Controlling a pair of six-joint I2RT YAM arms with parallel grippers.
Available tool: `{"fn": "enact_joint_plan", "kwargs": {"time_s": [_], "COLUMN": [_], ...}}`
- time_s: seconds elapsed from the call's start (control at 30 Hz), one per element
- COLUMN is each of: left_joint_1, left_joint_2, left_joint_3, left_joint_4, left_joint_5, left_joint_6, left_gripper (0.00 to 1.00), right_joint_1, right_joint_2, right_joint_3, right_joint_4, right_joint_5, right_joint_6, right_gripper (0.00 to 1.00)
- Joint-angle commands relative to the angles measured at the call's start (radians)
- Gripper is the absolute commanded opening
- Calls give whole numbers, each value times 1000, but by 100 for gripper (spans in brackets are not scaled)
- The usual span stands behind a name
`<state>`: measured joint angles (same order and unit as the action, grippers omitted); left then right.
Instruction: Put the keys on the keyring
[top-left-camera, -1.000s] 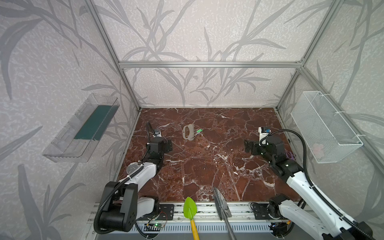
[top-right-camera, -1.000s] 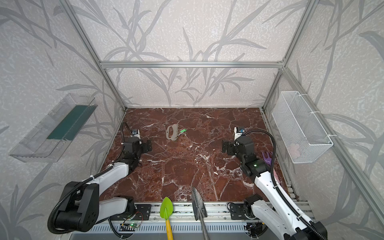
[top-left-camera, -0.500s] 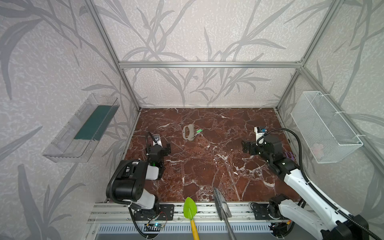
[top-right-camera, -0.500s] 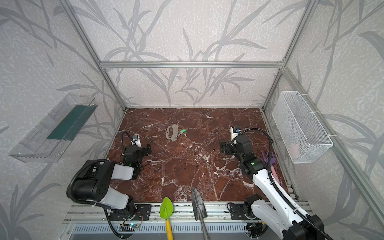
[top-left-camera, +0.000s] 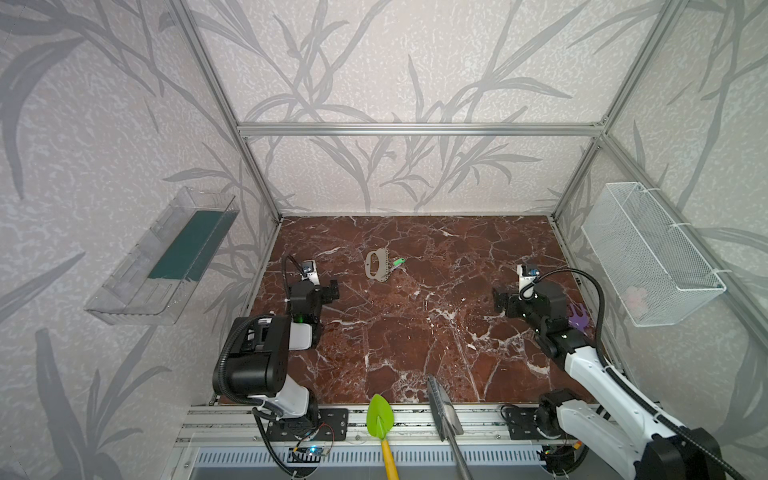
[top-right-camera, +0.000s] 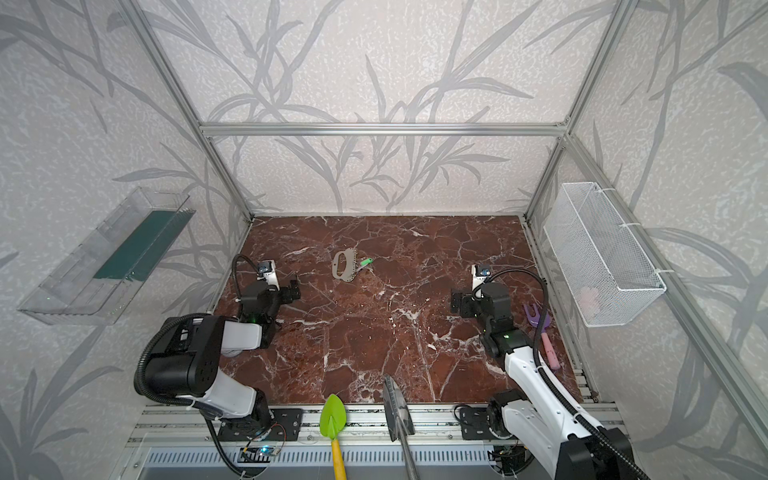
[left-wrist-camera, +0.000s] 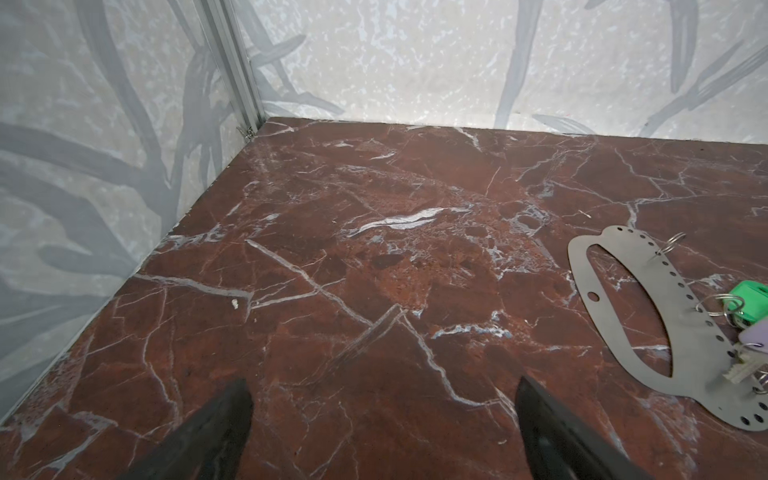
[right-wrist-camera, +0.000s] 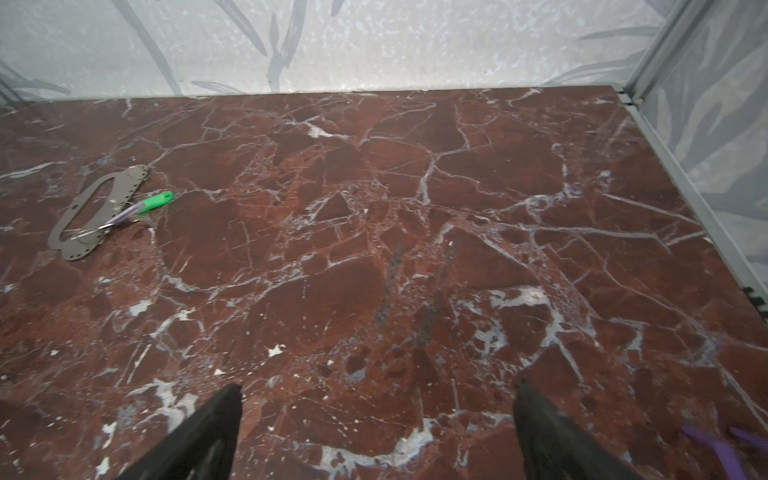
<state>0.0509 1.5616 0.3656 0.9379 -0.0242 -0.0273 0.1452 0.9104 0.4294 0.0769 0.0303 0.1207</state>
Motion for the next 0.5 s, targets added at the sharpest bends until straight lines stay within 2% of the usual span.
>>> {"fn": "enact_joint_plan", "kwargs": {"time_s": [0.0, 0.17, 0.27, 0.47], "left_joint_1": [3, 4, 4, 3], "left_joint_2": [-2, 5, 4, 5], "left_joint_3": [10, 6, 6, 6], "left_joint_4": [-6, 14, 12, 13], "left_joint_5": [15, 13, 13, 13], "left_joint_6": [-5, -3, -3, -3], "left_gripper": [99, 99, 99, 99], "right_joint_1": [-81, -98, -98, -98], "right_joint_2": [-17, 36, 113, 292], "right_joint_3": [-17, -120, -169, -180], "right_joint_4": [116, 360, 523, 734], "right_joint_5": [-56, -9, 14, -4], "right_joint_6": [-42, -67, -86, -137], "right_gripper": [99, 99, 99, 99]}}
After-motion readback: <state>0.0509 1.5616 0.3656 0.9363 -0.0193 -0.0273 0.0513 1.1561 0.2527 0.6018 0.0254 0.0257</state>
